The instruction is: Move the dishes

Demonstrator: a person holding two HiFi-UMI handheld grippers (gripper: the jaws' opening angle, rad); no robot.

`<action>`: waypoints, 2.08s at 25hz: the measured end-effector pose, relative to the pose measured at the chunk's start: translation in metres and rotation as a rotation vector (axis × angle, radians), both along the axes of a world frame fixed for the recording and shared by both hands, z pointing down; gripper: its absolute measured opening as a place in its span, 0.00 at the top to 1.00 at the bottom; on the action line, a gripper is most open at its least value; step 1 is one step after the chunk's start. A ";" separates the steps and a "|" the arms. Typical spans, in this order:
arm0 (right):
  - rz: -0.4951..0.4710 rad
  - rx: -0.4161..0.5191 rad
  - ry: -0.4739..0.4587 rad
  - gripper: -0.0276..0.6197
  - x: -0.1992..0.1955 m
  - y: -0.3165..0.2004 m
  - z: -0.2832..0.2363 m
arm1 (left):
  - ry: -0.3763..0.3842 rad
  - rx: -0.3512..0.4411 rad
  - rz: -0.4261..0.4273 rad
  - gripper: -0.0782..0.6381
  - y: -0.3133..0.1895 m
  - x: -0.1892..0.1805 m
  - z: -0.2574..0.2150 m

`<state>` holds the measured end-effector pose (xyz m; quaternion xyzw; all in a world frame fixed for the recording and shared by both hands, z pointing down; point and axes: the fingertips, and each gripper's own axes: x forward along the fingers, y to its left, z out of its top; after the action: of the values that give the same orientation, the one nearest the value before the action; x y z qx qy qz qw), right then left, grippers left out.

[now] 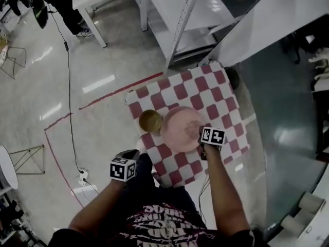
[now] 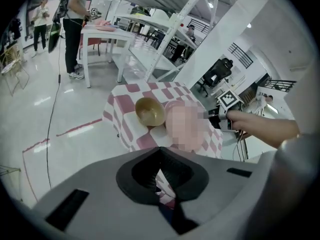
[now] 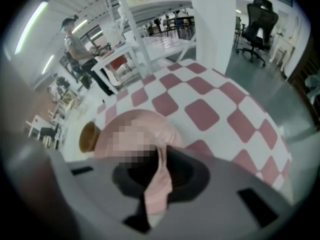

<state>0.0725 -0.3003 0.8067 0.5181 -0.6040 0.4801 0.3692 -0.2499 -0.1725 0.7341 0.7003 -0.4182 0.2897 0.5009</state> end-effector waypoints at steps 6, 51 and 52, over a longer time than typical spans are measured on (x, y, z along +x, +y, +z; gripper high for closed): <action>0.015 0.127 -0.022 0.70 -0.007 0.000 -0.031 | -0.036 0.030 0.001 0.85 -0.012 -0.006 0.004; -0.022 0.418 -0.335 0.89 -0.017 0.132 -0.177 | -0.170 -0.086 0.122 0.72 -0.102 0.120 0.078; -0.032 0.426 -0.327 0.89 -0.013 0.130 -0.179 | -0.160 -0.075 0.125 0.70 -0.101 0.122 0.072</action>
<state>0.0590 -0.1706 0.6278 0.4900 -0.7511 0.4136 0.1572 -0.1283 -0.2732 0.8057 0.6805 -0.4011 0.3908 0.4725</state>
